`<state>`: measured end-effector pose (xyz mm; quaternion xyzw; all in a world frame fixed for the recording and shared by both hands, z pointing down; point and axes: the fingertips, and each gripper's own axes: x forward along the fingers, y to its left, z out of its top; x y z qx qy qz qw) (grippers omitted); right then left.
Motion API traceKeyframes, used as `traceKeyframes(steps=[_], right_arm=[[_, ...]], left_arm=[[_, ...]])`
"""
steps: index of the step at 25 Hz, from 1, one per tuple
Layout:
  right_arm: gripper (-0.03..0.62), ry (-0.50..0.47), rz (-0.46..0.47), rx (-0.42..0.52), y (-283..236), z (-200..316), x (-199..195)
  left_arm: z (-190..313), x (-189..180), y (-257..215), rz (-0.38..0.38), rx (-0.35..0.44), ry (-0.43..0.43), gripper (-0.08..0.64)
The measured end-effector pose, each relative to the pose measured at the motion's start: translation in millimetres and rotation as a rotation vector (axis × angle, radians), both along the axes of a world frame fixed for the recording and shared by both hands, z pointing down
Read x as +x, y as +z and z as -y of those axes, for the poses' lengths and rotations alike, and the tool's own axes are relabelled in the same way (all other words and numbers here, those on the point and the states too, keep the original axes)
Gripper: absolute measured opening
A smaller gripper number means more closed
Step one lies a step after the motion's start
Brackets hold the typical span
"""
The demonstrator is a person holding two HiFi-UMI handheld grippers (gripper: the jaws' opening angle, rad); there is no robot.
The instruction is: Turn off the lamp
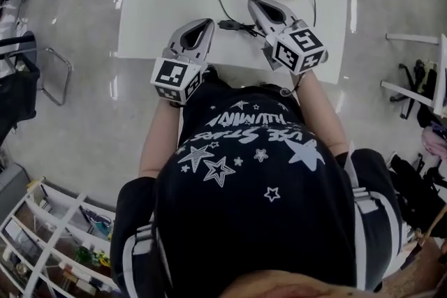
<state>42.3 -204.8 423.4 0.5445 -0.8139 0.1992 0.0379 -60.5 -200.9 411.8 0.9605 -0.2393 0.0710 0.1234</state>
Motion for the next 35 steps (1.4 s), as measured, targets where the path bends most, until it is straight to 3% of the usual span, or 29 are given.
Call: traceKeyframes(steps=[7, 14, 18, 22, 29, 35], right_arm=[[0.006, 0.19, -0.004, -0.032, 9, 7, 24], [0.006, 0.322, 0.008, -0.057, 23, -10, 25], [0.006, 0.356, 0.014, -0.08, 35, -25, 16], [0.006, 0.378, 0.015, -0.096, 39, -33, 13], [0.006, 0.355, -0.002, -0.129, 53, -40, -9], [0.006, 0.352, -0.003, -0.158, 61, -44, -18]], left_arm=[[15, 26, 38, 0.092, -0.046, 0.264, 0.011], [10, 32, 61, 0.161, -0.043, 0.443, 0.012], [-4, 31, 78, 0.201, -0.059, 0.511, 0.014], [-15, 31, 87, 0.229, -0.068, 0.564, 0.08], [-10, 33, 98, 0.266, 0.055, 0.569, 0.141], [-21, 40, 113, 0.333, 0.144, 0.673, 0.17]])
